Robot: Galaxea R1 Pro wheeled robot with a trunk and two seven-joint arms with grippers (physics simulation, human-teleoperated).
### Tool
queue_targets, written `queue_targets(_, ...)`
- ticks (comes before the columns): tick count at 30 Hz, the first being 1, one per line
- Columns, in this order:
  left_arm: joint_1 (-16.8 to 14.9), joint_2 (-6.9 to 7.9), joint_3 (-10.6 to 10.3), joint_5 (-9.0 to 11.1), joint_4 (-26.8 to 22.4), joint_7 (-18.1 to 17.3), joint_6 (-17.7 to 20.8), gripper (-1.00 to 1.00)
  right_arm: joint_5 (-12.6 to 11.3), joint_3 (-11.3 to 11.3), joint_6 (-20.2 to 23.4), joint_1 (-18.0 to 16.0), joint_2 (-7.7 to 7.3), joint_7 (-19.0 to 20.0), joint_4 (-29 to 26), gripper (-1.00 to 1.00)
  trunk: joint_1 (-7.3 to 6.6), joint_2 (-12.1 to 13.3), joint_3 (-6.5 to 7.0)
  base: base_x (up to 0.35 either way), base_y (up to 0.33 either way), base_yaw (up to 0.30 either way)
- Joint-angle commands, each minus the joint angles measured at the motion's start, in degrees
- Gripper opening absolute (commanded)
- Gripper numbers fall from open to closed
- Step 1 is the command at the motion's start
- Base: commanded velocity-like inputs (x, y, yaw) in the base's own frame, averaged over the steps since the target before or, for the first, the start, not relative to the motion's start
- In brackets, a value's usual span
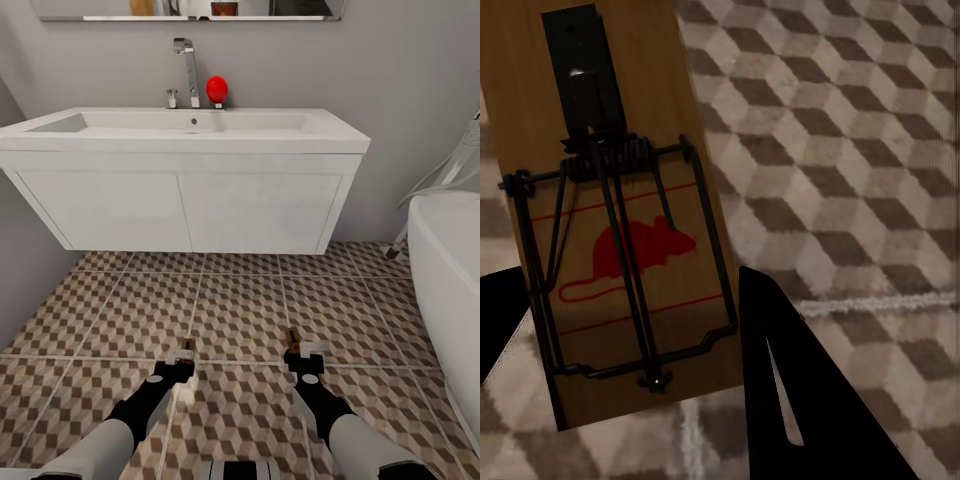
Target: Take the four mousetraps from the cabinet in the bathroom and place them on the bathroom floor. Make sure all four end up on the same floor surface, and ensure that at least two of them are either under or directly next to the same bathroom sink.
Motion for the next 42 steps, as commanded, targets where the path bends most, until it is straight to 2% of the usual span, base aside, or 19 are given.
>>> queue_targets(1,0.0,0.03,-0.32,-0.4,-0.11,0.49,0.34,-1.0,-0.13,0.38,-0.08,-0.03,-0.02,-0.62,0.07,-1.0,-0.03,0.0,0.19,0.0,0.0,0.0)
queue_targets(15,0.0,0.12,-0.36,-0.12,0.33,0.95,0.34,-1.0,-0.2,0.16,1.31,-0.03,-0.19,-0.23,1.24,-1.0,-0.39,0.19,3.29,0.0,0.0,0.0)
queue_targets(29,0.0,-0.1,-0.11,0.02,-0.12,0.59,0.15,-1.0,-0.12,0.11,2.02,-0.03,-0.3,0.93,2.25,-1.0,-0.39,0.19,3.29,0.0,0.0,0.0)
queue_targets(32,0.0,-0.86,-0.08,-0.01,-0.12,0.65,0.28,-1.0,-0.09,0.11,2.02,-0.03,-0.31,0.95,2.26,-1.0,-0.39,0.19,3.29,0.0,0.0,0.0)
queue_targets(35,0.0,-2.25,-0.09,-0.06,-0.05,1.22,0.38,-1.0,-0.08,0.11,2.03,-0.03,-0.33,0.96,2.26,-1.0,-0.39,0.19,3.29,0.0,0.0,0.0)
queue_targets(42,0.0,-3.17,-0.21,-0.07,0.13,4.57,0.36,-1.0,-0.14,0.11,2.03,-0.03,-0.37,0.96,2.26,-1.0,-0.39,0.19,3.29,0.0,0.0,0.0)
